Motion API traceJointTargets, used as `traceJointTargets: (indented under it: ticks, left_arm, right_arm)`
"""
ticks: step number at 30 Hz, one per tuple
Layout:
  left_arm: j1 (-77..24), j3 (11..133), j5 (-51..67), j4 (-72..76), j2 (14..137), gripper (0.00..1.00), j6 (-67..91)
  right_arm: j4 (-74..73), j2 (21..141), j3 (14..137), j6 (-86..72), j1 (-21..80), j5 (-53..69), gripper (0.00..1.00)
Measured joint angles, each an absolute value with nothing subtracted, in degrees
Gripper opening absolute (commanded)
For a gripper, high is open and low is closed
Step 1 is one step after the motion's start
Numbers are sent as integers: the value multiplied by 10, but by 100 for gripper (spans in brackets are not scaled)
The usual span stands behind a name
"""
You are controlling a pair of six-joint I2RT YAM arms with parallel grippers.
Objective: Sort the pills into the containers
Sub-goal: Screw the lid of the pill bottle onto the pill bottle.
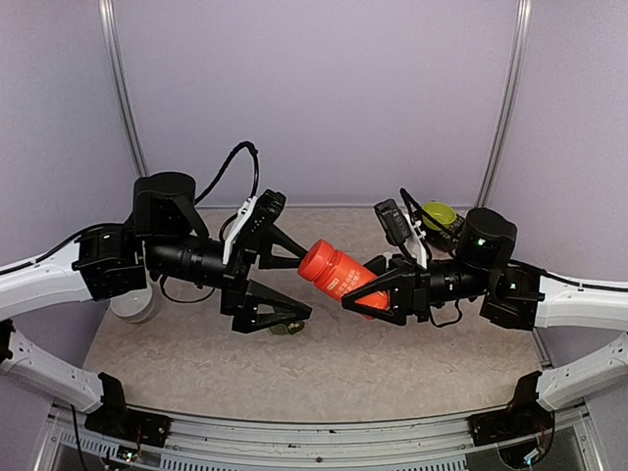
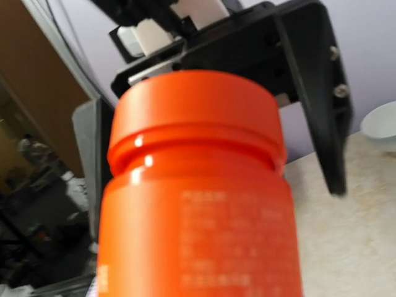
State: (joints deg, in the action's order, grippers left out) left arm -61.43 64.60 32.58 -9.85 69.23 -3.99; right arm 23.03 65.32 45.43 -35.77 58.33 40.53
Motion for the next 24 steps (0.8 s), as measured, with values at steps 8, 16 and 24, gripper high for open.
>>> traceJointTargets:
  ticks: [8,16,24]
  left_arm:
    - [-607,632,269,-64,662,99,76]
    - [-604,563,209,45,656,99,244]
    - [-613,543,125,137,660,99,330]
  right_arm:
    - [129,628,492,-245,583,326,0]
    - [98,632,500,-164,583,255,0]
    - [97,659,500,-128,590,205,0]
